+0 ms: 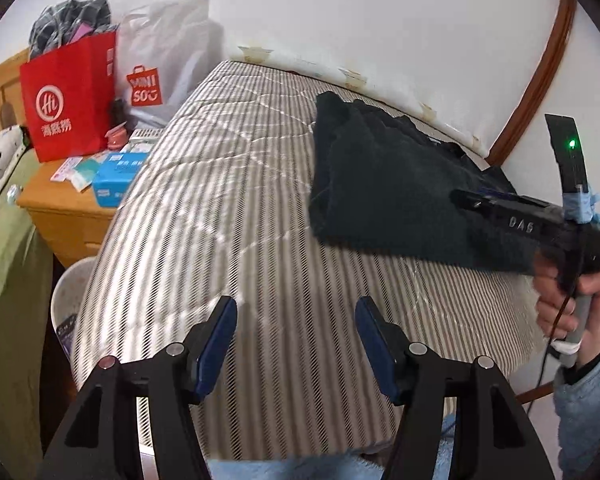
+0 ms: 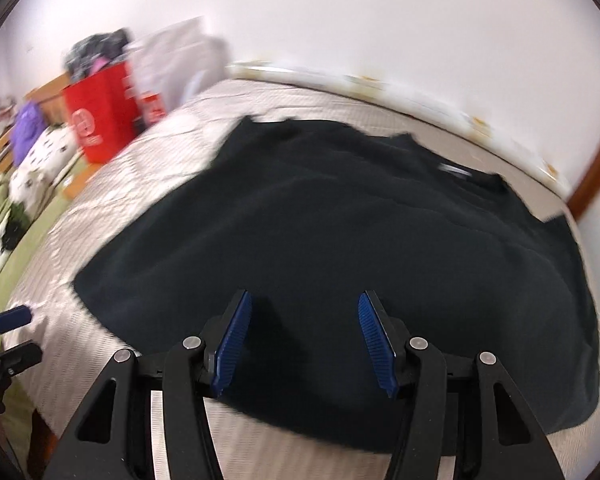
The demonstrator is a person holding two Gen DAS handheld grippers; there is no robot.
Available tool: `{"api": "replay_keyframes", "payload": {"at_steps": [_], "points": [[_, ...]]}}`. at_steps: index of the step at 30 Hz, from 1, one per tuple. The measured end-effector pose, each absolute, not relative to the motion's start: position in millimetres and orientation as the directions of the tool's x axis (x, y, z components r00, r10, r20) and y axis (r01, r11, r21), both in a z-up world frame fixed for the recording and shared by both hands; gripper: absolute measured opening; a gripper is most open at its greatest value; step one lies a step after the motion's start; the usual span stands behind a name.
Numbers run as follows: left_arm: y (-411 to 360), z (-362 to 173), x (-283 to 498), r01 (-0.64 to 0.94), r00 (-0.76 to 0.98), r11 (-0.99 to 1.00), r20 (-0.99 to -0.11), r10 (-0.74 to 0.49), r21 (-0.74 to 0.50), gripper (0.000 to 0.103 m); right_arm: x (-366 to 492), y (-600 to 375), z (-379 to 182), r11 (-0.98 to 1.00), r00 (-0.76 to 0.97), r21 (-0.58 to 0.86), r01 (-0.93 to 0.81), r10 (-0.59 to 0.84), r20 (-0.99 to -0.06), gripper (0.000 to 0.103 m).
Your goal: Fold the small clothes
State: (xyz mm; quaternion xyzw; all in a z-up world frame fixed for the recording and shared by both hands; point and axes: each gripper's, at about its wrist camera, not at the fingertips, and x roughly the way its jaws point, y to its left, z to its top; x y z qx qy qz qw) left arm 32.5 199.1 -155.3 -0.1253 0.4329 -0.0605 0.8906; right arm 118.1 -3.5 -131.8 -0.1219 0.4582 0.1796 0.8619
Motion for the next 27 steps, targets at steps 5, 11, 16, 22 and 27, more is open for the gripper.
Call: {"api": "replay_keyframes", "payload": {"at_steps": [5,11,16,22,27], "points": [[213,-162,26,-0.004,0.608,0.961,-0.764,-0.217,-0.275,0.063,97,26,-129,0.865,0.472,0.002,-0.502,0.275,-0.838,0.056],[228,-168,32,-0.004,0.607,0.941,-0.749,-0.266,-0.337,0.064,63,71,-133,0.748,0.487,-0.107,-0.655,0.309,-0.817,0.062],[233,-168,39,-0.007,0.603,0.933,-0.746,-0.283,-0.36,0.064,55,96,-154,0.691,0.508,-0.197,-0.696,0.28,-0.815,0.063],[232,-168,45,0.006,0.6,0.933,-0.745,-0.291,-0.36,0.066,61,109,-165,0.692,0.571,-0.264,-0.671,0.256,-0.78,0.051],[224,-168,59,0.009,0.601,0.935,-0.745,-0.289,-0.355,0.066,80,83,-149,0.773,0.561,-0.116,-0.623,0.339,-0.755,0.015]]}}
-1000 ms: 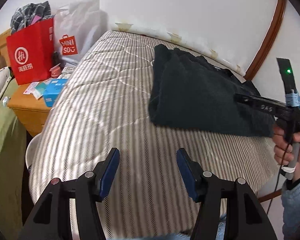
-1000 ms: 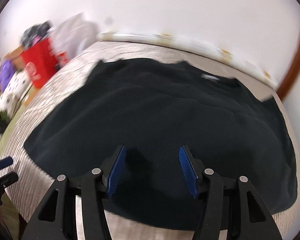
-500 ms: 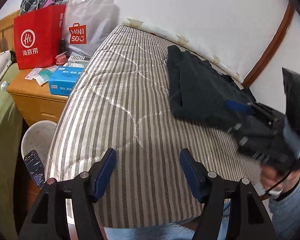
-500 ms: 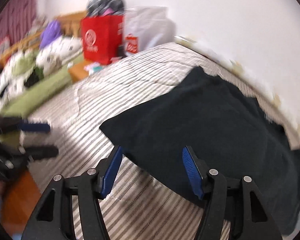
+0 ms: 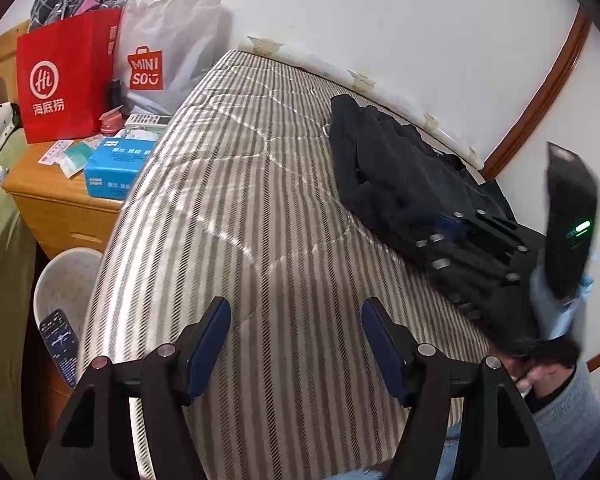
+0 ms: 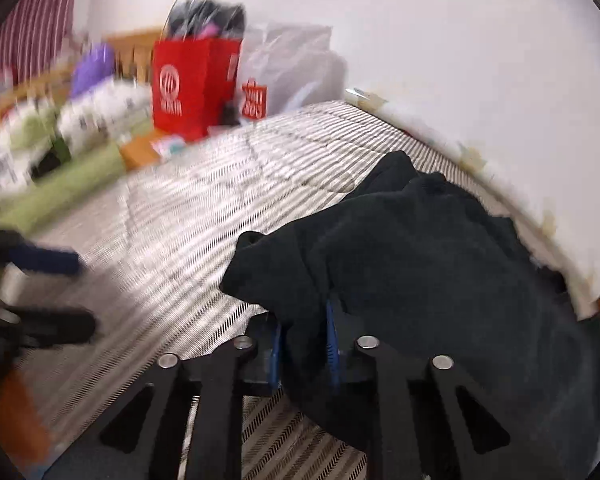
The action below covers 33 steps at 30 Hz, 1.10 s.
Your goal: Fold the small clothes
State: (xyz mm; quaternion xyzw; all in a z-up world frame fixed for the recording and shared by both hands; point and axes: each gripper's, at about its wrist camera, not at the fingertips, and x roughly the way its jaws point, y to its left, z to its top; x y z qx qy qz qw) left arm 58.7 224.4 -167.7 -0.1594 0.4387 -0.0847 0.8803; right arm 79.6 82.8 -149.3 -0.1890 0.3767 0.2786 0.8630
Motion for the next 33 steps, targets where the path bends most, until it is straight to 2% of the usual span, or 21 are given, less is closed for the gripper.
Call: {"api": "replay_keyframes", "payload": {"at_steps": [6,11,15,18,22,23,26,29,33], "points": [[198,-164,80,0.02,0.593,0.945,-0.757,-0.274,-0.326,0.066,84,17,-94,0.852,0.661,-0.003,-0.524,0.404,-0.633,0.009],[163,-163,97,0.063,0.583,0.947,-0.758,-0.292,-0.316,0.066,101,-73,-61,0.926,0.749,0.082,-0.367,0.347,-0.565,0.007],[137,-161,110,0.092,0.582,0.946,-0.754,-0.304,-0.31,0.066,102,-158,-59,0.955,0.795,0.169,-0.242,0.295,-0.531,0.007],[119,-160,119,0.123,0.583,0.933,-0.736,-0.345,-0.339,0.066,92,-225,-74,0.945,0.829,0.289,-0.15,0.28,-0.484,0.007],[87,-159,120,0.194,0.572,0.907,-0.707,-0.415,-0.375,0.066,87,-290,-112,0.932,0.814,0.363,0.007,0.206,-0.544,0.006],[80,-159,120,0.211,0.565,0.903,-0.707,-0.426,-0.375,0.066,88,-304,-127,0.919,0.788,0.391,0.047,0.206,-0.58,0.006],[51,-159,120,0.281,0.534,0.891,-0.713,-0.454,-0.356,0.066,84,-325,-148,0.891,0.746,0.451,0.06,0.26,-0.613,0.009],[16,-155,119,0.356,0.516,0.877,-0.715,-0.471,-0.322,0.066,76,-328,-144,0.905,0.758,0.42,0.071,0.224,-0.612,0.026],[-22,-152,120,0.422,0.488,0.852,-0.713,-0.503,-0.311,0.072,80,-325,-135,0.902,0.778,0.431,0.026,0.253,-0.576,0.06]]}}
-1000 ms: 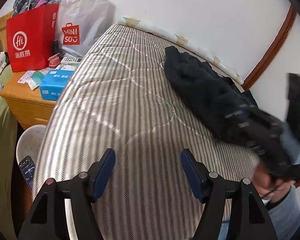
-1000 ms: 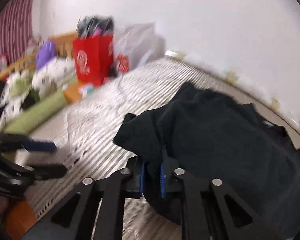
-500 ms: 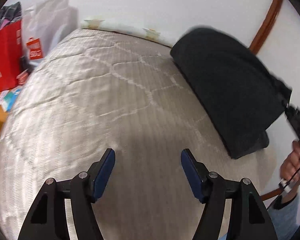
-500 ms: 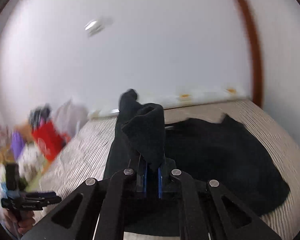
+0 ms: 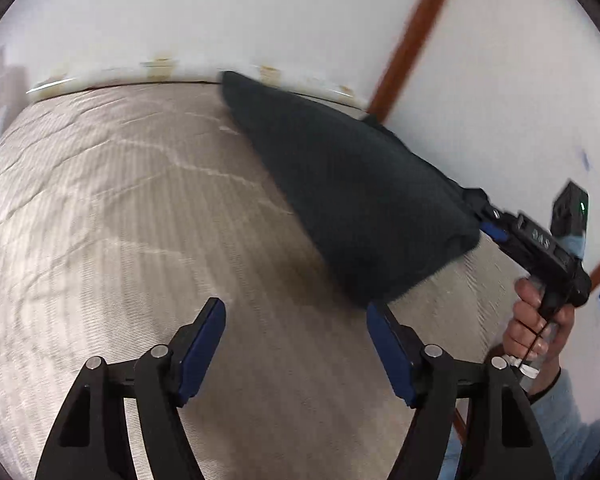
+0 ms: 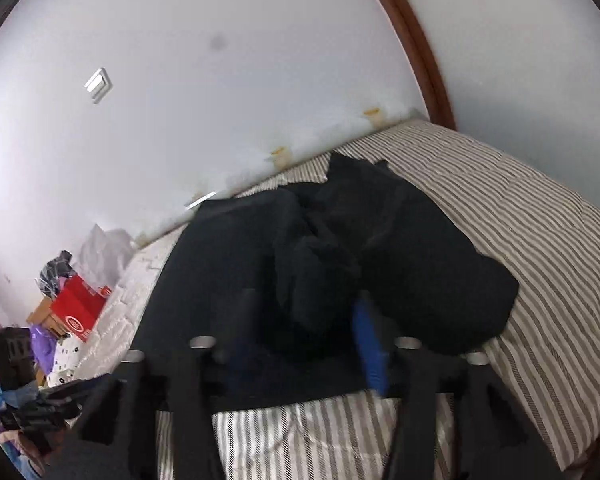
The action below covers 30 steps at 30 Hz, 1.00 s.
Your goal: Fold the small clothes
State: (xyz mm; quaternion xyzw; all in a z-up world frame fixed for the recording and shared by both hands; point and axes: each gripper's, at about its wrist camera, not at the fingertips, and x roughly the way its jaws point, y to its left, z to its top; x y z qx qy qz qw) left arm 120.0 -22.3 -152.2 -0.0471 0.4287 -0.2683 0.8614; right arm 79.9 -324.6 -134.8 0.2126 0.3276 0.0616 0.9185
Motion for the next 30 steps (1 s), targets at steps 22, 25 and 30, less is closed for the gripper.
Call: {"api": "replay_keyframes", "payload": {"at_steps": [22,25,30], "points": [[-111,-173,141,0.48,0.455,0.849,-0.766,-0.454,-0.218,0.073,101,-349,-96,0.959,0.91,0.268,0.093,0.028,-0.413,0.017],[-118,-170,138,0.502,0.462,0.84,-0.756,-0.463,-0.208,0.073,100,-377,-117,0.949,0.878,0.269,0.162,-0.015,-0.478,0.017],[-131,-167,136,0.514,0.496,0.843,-0.746,-0.444,-0.16,0.072,106,-403,-150,0.917,0.788,0.338,0.209,0.046,-0.614,0.03]]}}
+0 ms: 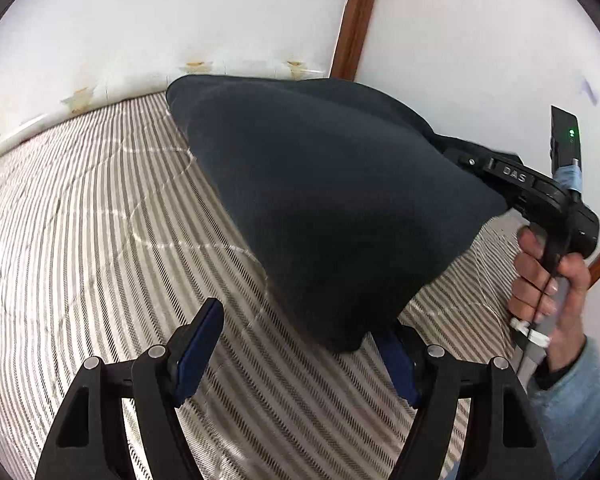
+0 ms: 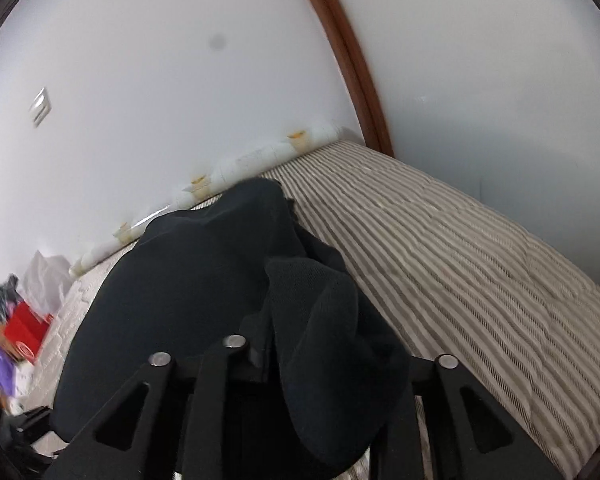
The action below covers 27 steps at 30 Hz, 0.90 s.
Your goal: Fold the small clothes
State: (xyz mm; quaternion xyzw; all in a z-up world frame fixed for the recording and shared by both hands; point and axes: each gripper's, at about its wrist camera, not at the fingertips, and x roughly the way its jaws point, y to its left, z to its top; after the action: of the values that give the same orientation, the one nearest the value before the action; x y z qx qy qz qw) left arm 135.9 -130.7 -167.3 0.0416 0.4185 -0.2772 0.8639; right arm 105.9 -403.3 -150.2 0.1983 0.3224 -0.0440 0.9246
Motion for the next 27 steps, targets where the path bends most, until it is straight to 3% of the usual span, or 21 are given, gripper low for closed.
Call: {"api": "replay_keyframes", "payload": {"at_steps": [2,4,7,11,12,13,15,20,27], "points": [[-133,-165,137,0.507,0.497,0.845,-0.743,-0.449,-0.172,0.072,94,-402,-144,0.927,0.791,0.289,0.238,-0.013,-0.611,0.043],[-134,-163,140,0.502,0.499,0.845,-0.737,-0.456,-0.183,0.071,88,-400,-142,0.934,0.769,0.24,0.266,-0.055,-0.637,0.062],[-138,-160,146,0.489,0.519,0.855,-0.73,-0.445,-0.173,0.063,89,-405,-148,0.929,0.733,0.256,0.268,-0.023,-0.68,0.064],[-138,-159,148,0.476,0.518,0.857,-0.723,-0.456,-0.2,0.039,103,-412,-158,0.906,0.696,0.319,0.279,0.038,-0.717,0.065],[-137,-157,147,0.47,0.533,0.861,-0.715,-0.452,-0.195,0.033,107,-412,-161,0.897,0.696,0.353,0.266,0.074,-0.714,0.055],[-135,-156,142,0.472,0.534,0.86,-0.712,-0.455,-0.196,0.032,108,-411,-162,0.891,0.701,0.388,0.238,0.119,-0.703,0.033],[-134,-153,140,0.469,0.542,0.862,-0.708,-0.453,-0.193,0.026,111,-405,-161,0.891,0.715,0.402,0.21,0.14,-0.685,0.022],[-123,-140,142,0.454,0.574,0.87,-0.685,-0.449,-0.191,0.02,127,-379,-157,0.91,0.715,0.365,0.199,0.12,-0.689,0.017],[-73,-133,154,0.374,0.616,0.904,-0.673,-0.41,-0.208,0.019,153,-338,-159,0.896,0.7,0.421,0.142,0.21,-0.683,0.017]]}}
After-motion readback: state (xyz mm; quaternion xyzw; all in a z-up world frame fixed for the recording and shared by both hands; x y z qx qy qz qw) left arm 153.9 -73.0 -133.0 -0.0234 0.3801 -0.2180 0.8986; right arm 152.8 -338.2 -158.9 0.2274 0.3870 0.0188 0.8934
